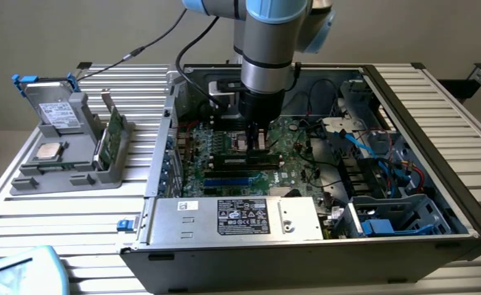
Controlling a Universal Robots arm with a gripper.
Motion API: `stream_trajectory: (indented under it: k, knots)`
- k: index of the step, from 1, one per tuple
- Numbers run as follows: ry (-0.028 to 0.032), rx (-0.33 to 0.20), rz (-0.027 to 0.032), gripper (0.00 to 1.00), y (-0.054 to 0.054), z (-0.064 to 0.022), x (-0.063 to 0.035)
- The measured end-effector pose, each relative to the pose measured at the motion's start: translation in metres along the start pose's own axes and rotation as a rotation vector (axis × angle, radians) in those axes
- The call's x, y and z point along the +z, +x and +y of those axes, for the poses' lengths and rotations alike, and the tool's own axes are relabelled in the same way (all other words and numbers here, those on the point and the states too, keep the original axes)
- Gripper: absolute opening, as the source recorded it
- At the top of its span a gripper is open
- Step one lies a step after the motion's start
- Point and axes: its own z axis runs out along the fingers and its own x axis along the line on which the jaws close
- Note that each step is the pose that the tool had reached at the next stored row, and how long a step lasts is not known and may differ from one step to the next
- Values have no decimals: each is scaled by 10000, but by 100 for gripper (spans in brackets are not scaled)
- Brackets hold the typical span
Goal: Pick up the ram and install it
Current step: 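Insert the ram into the slot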
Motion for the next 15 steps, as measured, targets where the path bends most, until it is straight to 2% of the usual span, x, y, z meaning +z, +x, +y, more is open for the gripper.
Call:
stream_trajectory:
  k: [15]
  knots:
    - [-2,1,27,15,-19,-2,21]
